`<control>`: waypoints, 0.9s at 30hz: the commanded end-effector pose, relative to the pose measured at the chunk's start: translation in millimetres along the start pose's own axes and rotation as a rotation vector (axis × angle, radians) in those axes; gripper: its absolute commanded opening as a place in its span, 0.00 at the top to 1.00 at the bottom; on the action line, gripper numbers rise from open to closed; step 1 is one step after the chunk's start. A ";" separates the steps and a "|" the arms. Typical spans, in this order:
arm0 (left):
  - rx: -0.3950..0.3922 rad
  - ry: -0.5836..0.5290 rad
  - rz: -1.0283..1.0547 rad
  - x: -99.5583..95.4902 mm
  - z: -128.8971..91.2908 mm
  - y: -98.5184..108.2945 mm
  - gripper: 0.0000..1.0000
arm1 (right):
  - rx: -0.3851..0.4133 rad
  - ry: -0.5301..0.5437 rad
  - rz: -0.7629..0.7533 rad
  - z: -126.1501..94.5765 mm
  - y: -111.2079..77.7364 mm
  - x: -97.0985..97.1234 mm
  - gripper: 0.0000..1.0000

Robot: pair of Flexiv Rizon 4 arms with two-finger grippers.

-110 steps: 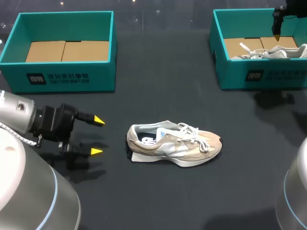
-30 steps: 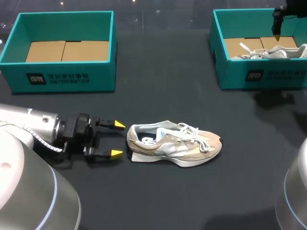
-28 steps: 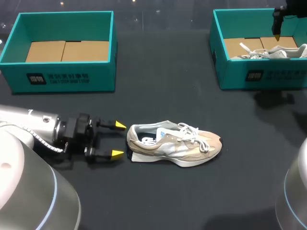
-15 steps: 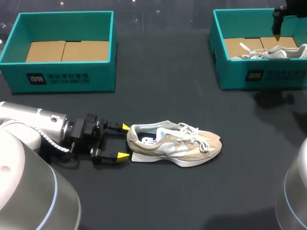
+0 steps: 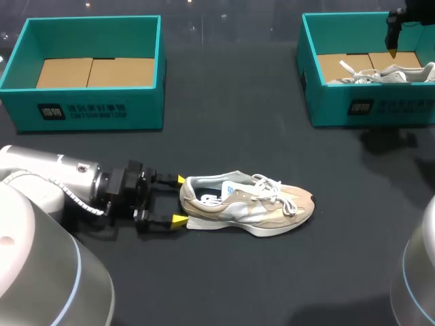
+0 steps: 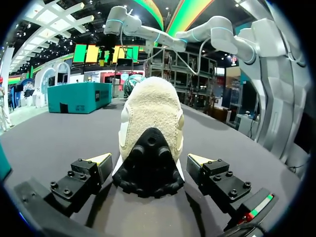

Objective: Take the shoe out of the shoebox, open the shoe tongue, remove and reinsert the insole, then place the shoe into the shoebox

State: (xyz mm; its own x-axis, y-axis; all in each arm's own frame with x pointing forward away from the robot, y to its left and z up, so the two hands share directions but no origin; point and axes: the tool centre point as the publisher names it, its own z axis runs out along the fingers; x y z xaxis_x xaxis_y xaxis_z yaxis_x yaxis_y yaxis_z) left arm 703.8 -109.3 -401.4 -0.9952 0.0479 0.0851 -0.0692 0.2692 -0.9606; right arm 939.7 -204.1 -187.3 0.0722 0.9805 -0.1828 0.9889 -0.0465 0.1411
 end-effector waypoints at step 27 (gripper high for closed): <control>0.033 -0.017 -0.023 -4.7 29.1 1.4 0.00 | -0.001 0.000 0.000 0.2 -0.4 -0.1 0.00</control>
State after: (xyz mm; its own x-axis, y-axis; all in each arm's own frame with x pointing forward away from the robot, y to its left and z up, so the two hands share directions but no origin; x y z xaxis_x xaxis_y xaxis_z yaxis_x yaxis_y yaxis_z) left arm 703.5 -132.9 -408.0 -0.9947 0.0202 0.1011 -0.0933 0.2391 -0.9665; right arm 939.7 -204.1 -187.3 0.0722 0.9805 -0.1829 0.9889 -0.0465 0.1411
